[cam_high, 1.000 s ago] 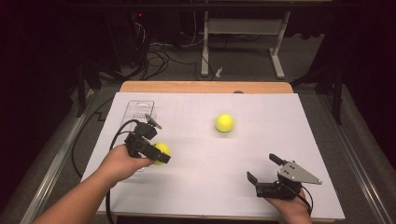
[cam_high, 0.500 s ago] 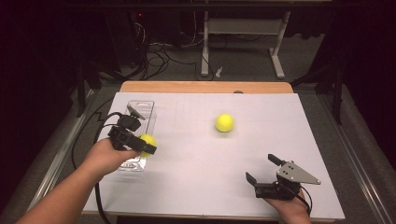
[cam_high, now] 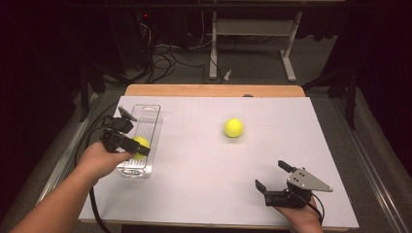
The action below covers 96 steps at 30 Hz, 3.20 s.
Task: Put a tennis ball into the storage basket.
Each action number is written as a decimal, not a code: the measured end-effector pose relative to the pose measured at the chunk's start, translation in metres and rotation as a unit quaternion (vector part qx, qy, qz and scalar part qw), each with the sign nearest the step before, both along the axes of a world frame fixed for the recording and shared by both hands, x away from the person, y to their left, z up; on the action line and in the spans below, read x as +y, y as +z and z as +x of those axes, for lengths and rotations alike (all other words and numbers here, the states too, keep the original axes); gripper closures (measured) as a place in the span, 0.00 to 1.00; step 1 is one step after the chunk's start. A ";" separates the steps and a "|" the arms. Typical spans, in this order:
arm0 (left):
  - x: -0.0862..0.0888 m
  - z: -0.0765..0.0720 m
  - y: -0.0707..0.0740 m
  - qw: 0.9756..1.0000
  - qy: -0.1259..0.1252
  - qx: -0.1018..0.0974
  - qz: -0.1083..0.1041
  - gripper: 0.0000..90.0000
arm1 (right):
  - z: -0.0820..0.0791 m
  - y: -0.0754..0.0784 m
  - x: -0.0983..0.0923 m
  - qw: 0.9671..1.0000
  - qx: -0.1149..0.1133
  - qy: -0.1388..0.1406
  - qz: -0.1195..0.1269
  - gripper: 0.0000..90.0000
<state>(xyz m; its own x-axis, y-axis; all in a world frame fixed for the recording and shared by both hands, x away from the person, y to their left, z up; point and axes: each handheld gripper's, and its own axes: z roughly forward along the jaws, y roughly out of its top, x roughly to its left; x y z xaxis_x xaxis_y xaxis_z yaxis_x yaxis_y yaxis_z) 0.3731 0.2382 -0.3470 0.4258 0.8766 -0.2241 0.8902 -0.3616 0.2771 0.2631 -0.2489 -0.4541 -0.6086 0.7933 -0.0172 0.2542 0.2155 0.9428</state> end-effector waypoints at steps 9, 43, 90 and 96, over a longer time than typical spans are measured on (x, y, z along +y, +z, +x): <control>0.009 0.001 -0.004 1.000 0.012 0.006 0.010 0.29 | 0.000 0.000 0.001 1.000 0.000 0.002 -0.002 0.00; 0.008 0.005 -0.030 0.999 0.013 0.035 0.039 0.29 | 0.000 0.000 0.001 1.000 0.002 0.006 -0.005 0.00; 0.005 0.003 -0.019 0.999 0.003 0.031 0.022 0.03 | 0.000 0.000 0.002 1.000 0.001 0.008 -0.007 0.00; 0.004 0.003 -0.020 0.999 0.002 0.030 0.024 0.02 | 0.000 0.000 0.002 1.000 0.000 0.007 -0.007 0.00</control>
